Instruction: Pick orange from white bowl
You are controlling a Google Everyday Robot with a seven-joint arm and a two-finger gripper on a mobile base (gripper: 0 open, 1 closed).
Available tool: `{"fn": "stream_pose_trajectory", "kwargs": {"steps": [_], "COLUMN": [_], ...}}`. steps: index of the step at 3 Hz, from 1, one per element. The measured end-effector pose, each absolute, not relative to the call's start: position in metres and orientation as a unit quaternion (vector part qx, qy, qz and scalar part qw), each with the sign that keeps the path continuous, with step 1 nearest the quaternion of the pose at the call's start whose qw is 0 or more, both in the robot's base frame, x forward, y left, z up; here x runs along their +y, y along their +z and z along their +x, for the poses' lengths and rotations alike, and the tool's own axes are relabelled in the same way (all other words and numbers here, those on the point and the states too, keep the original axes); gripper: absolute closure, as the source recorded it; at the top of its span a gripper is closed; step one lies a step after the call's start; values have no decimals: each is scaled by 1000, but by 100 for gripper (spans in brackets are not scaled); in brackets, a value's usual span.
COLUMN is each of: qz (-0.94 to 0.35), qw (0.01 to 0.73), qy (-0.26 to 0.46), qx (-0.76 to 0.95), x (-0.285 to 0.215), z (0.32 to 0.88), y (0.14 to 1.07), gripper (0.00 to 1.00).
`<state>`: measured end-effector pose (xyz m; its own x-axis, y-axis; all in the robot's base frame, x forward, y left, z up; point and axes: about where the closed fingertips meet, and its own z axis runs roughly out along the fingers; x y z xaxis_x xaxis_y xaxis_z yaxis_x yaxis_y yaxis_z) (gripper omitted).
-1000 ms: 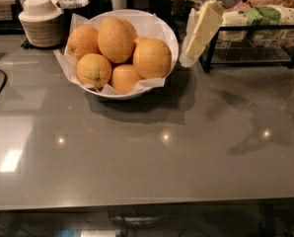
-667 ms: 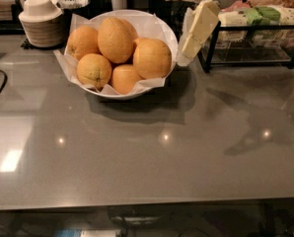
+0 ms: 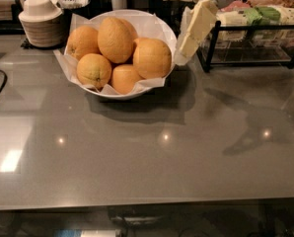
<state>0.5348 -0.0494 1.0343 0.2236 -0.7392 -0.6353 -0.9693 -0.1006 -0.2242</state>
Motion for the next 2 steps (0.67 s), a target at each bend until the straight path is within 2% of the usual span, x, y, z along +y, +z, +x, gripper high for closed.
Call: {"fn": "stream_pose_trajectory", "kwargs": {"steps": [2], "qz": [-718], "qw": [309], "qy": [191], "qx": [594], "x": [-47], "z": [535], "y": [1033], "gripper": [0]}}
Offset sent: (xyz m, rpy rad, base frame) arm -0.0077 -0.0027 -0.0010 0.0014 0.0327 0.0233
